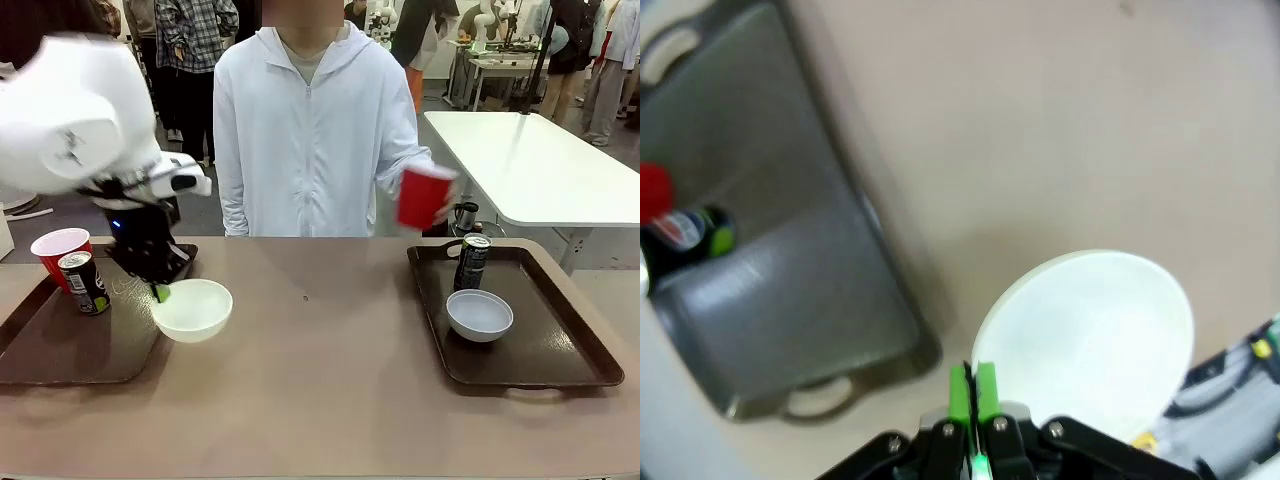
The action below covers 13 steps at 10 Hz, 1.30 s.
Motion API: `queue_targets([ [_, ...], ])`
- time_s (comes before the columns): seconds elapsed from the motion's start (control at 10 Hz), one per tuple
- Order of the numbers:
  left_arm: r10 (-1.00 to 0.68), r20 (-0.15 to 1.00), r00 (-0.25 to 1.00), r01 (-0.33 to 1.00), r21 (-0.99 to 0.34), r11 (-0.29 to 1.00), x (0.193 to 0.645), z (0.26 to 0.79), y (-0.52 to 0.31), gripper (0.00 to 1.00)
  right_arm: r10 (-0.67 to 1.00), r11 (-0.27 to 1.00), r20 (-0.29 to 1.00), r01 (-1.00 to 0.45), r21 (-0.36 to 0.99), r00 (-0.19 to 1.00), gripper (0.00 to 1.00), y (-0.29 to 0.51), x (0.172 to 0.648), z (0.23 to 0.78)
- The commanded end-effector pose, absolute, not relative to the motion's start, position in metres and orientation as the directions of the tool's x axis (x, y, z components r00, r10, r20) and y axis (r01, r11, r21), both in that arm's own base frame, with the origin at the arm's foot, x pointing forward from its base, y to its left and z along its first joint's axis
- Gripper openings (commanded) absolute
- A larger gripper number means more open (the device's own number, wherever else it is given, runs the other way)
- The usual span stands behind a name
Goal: Prepare tableware on both trays.
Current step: Pick up a Picnic Bowl from the table and place it on a Handle tray.
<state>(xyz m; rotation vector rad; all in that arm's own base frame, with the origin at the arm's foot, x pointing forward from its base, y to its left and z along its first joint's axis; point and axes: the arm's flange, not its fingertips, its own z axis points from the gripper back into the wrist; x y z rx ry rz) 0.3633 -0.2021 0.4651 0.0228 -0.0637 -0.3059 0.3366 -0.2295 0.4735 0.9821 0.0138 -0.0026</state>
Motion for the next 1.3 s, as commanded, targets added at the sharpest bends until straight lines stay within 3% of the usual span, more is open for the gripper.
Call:
queue_targets([
  [0.0, -0.293, 0.085, 0.952, 0.294, 0.004, 0.956, 0.331, 0.494, -0.187, 0.0, 0.001, 0.546, -0.008, 0.007, 0.838, 1.0, 0.95, -0.229, 0.336, 0.476],
  [0.4, -0.299, 0.098, 0.949, 0.304, -0.036, 0.952, 0.335, 0.501, -0.113, 0.0, 0.001, 0.546, -0.008, 0.007, 0.838, 1.0, 0.95, -0.229, 0.336, 0.476],
  [0.9, -0.131, 0.073, 0.989, 0.135, -0.057, 0.989, 0.35, 0.497, -0.012, 0.0, 0.001, 0.546, -0.008, 0.007, 0.838, 1.0, 0.95, -0.229, 0.336, 0.476],
  [1.2, -0.056, 0.125, 0.991, 0.061, -0.036, 0.998, 0.365, 0.459, -0.014, 0.0, 0.001, 0.546, -0.008, 0.007, 0.838, 1.0, 0.95, -0.229, 0.336, 0.476],
])
